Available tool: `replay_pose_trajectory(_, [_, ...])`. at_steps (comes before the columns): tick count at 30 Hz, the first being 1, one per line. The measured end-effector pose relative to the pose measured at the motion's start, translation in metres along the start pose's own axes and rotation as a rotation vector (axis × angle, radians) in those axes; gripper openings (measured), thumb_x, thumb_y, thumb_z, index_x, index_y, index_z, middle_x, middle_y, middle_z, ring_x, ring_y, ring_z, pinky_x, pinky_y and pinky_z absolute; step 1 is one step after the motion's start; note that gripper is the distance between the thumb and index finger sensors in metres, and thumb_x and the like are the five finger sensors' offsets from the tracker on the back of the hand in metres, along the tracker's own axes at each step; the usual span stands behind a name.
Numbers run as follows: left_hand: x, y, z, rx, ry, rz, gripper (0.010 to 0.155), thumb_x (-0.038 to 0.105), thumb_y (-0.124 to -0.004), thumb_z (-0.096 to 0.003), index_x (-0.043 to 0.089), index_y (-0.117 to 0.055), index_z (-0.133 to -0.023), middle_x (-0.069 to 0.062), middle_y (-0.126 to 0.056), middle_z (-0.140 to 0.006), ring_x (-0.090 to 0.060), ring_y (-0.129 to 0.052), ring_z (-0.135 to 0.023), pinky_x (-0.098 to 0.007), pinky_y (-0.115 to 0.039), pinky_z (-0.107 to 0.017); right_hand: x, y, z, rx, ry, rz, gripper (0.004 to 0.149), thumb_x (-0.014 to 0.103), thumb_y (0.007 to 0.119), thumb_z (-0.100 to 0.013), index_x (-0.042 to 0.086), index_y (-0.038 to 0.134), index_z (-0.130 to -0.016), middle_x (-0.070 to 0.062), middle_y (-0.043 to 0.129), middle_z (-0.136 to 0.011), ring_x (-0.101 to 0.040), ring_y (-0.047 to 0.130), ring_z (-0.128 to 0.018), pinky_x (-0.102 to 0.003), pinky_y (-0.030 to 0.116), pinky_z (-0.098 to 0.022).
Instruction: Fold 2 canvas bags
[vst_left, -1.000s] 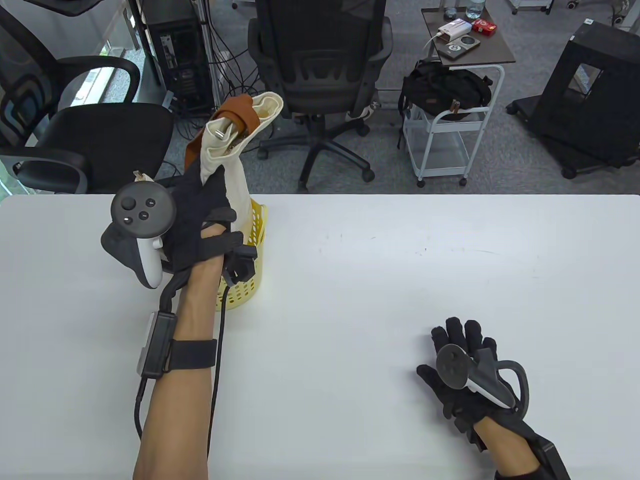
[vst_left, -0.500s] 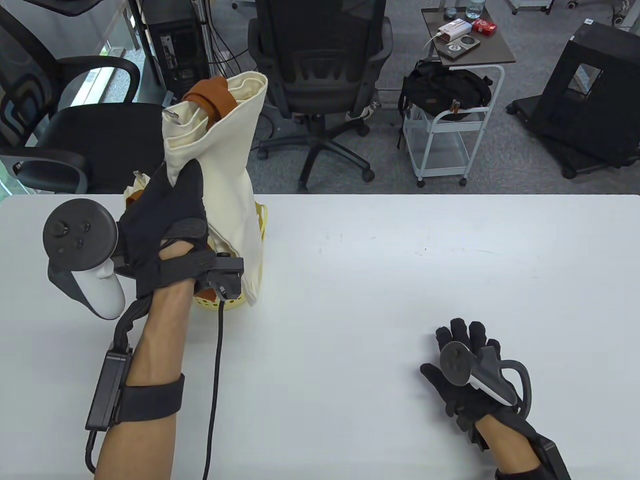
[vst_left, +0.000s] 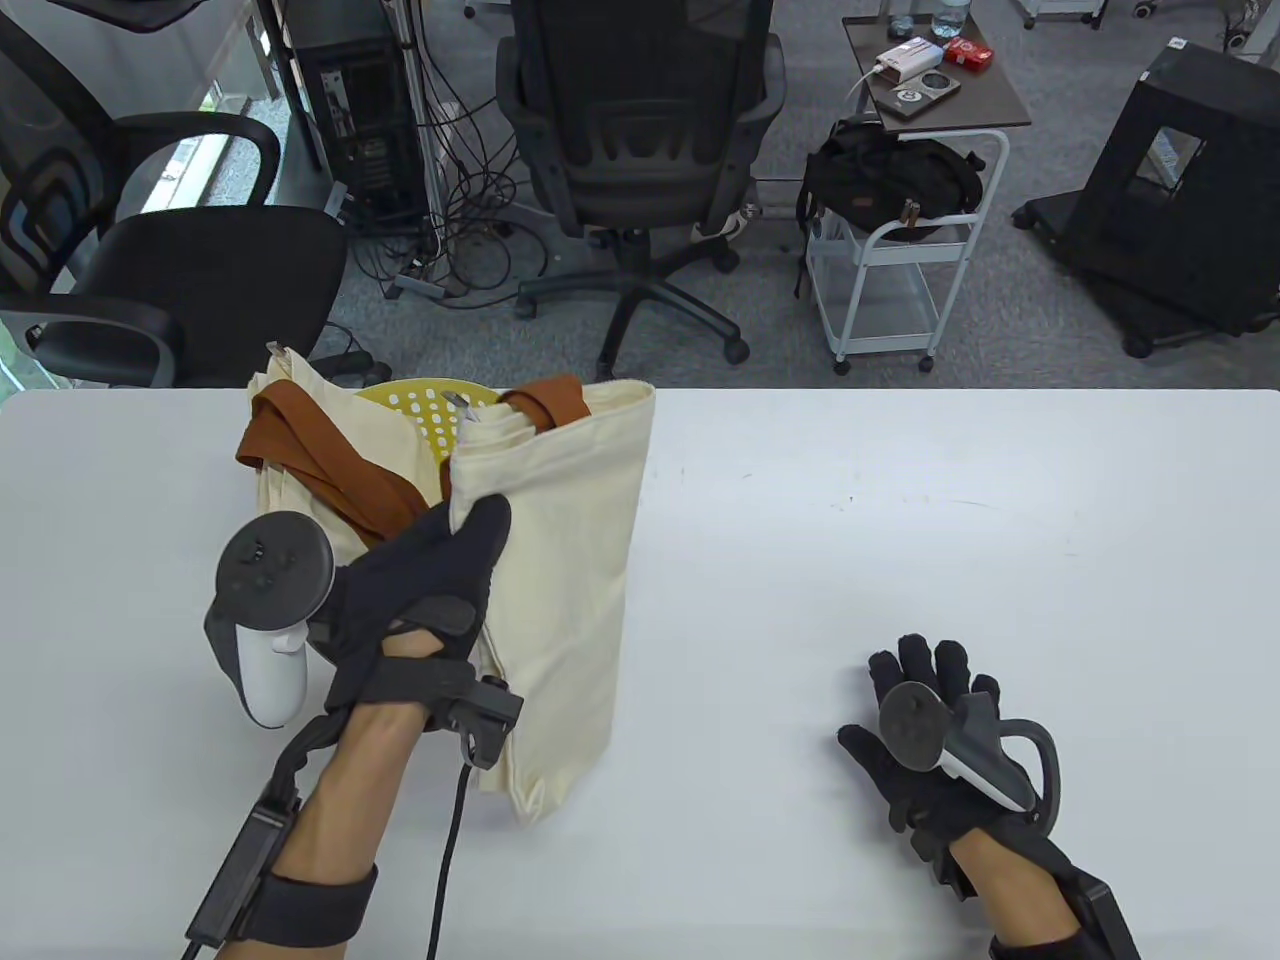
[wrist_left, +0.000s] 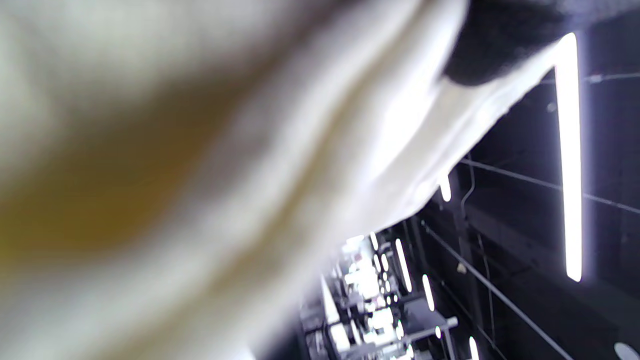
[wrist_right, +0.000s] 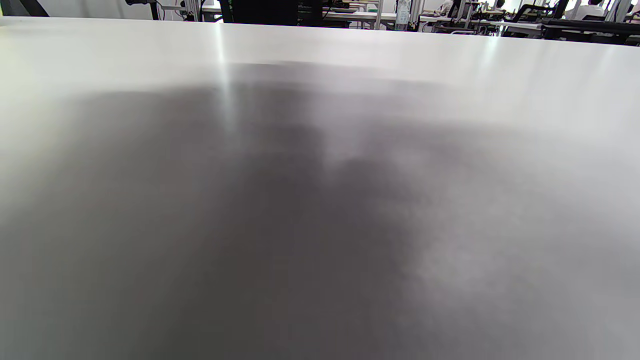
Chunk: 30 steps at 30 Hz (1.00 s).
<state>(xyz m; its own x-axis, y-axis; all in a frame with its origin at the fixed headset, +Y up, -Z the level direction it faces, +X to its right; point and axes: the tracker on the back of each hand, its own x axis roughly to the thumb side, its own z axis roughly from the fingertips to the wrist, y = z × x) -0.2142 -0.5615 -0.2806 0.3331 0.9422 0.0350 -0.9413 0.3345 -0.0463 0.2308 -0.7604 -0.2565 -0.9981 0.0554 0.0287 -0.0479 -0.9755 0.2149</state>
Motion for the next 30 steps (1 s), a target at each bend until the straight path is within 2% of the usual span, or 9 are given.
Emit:
replay_pose_trajectory(4, [-0.039,-0.021,-0.005,-0.044,0.045,0.076,0.047,0.051,-0.081,-0.0455,0.019,-0.091,-0.078,-0.009,-0.101,-0.073,-0.029,-0.117,-0.047,-0.032,-0.101,-0.026,0.009,-0.017,0.002,-0.059,-0.037,-0.078,0.079,0.065,0.051,-0.043,0.026,0.028,-0.108,-0.008,0.013,-0.116,-0.042,0.012,-0.105,-0.067,0.023,-0.073])
replay_pose_trajectory(8, [-0.072,-0.042,-0.015,-0.088,0.096,0.129,0.047,0.051,-0.081,-0.0456,0.018,-0.091,-0.079,-0.010,-0.100,-0.074,-0.030,-0.116,-0.049,-0.033,-0.101,-0.028,0.036,-0.041,0.004,-0.113,-0.130,-0.126,0.079,0.065,0.054,-0.045,0.025,0.027,-0.108,-0.009,0.015,-0.116,-0.043,0.015,-0.105,-0.067,0.027,-0.073])
replay_pose_trajectory(12, [-0.107,-0.061,-0.027,-0.110,0.152,0.218,0.048,0.051,-0.081,-0.0457,0.020,-0.089,-0.081,-0.009,-0.099,-0.077,-0.031,-0.114,-0.053,-0.035,-0.100,-0.031,0.079,-0.061,0.002,-0.171,-0.269,-0.329,0.078,0.063,0.058,-0.047,0.025,0.027,-0.108,-0.011,0.021,-0.117,-0.045,0.023,-0.105,-0.066,0.035,-0.073])
replay_pose_trajectory(16, [-0.133,-0.074,-0.035,-0.162,0.216,0.283,0.049,0.054,-0.080,-0.0454,0.023,-0.087,-0.083,-0.005,-0.097,-0.080,-0.031,-0.111,-0.062,-0.038,-0.099,-0.037,0.123,-0.067,-0.008,-0.179,-0.399,-0.474,0.076,0.062,0.062,-0.048,0.026,0.033,-0.108,-0.012,0.032,-0.117,-0.043,0.040,-0.106,-0.061,0.049,-0.074])
replay_pose_trajectory(19, [-0.145,-0.082,-0.039,-0.205,0.261,0.303,0.051,0.054,-0.079,-0.0453,0.023,-0.086,-0.085,-0.005,-0.095,-0.083,-0.033,-0.109,-0.065,-0.040,-0.098,-0.039,0.150,-0.066,-0.018,-0.200,-0.415,-0.524,0.074,0.060,0.066,-0.048,0.024,0.040,-0.108,-0.014,0.049,-0.113,-0.034,0.074,-0.095,-0.048,0.074,-0.066])
replay_pose_trajectory(20, [-0.147,-0.084,-0.039,-0.216,0.260,0.299,0.052,0.054,-0.079,-0.0453,0.023,-0.084,-0.086,-0.005,-0.094,-0.084,-0.033,-0.109,-0.065,-0.040,-0.097,-0.039,0.157,-0.065,-0.021,-0.184,-0.425,-0.531,0.074,0.060,0.066,-0.048,0.024,0.041,-0.108,-0.015,0.050,-0.113,-0.033,0.077,-0.093,-0.047,0.076,-0.064])
replay_pose_trajectory(24, [-0.156,-0.100,-0.033,-0.240,0.240,0.271,0.056,0.055,-0.080,-0.0446,0.022,-0.081,-0.090,-0.007,-0.089,-0.089,-0.034,-0.106,-0.069,-0.039,-0.097,-0.043,0.176,-0.055,-0.027,-0.106,-0.420,-0.520,0.076,0.061,0.064,-0.048,0.017,0.043,-0.107,-0.019,0.056,-0.108,-0.033,0.087,-0.083,-0.043,0.084,-0.056])
replay_pose_trajectory(28, [-0.156,-0.108,-0.028,-0.288,0.218,0.316,0.066,0.058,-0.079,-0.0431,0.019,-0.073,-0.095,-0.012,-0.081,-0.095,-0.038,-0.100,-0.076,-0.042,-0.094,-0.048,0.176,-0.049,-0.022,-0.075,-0.381,-0.614,0.082,0.064,0.064,-0.047,0.012,0.040,-0.106,-0.023,0.052,-0.109,-0.039,0.084,-0.084,-0.046,0.082,-0.057])
replay_pose_trajectory(30, [-0.150,-0.112,-0.026,-0.395,0.175,0.362,0.076,0.059,-0.078,-0.0429,0.014,-0.061,-0.101,-0.018,-0.068,-0.101,-0.045,-0.088,-0.086,-0.046,-0.089,-0.054,0.174,-0.049,-0.023,-0.038,-0.390,-0.627,0.087,0.067,0.065,-0.046,0.012,0.037,-0.107,-0.023,0.049,-0.110,-0.040,0.081,-0.086,-0.047,0.081,-0.059])
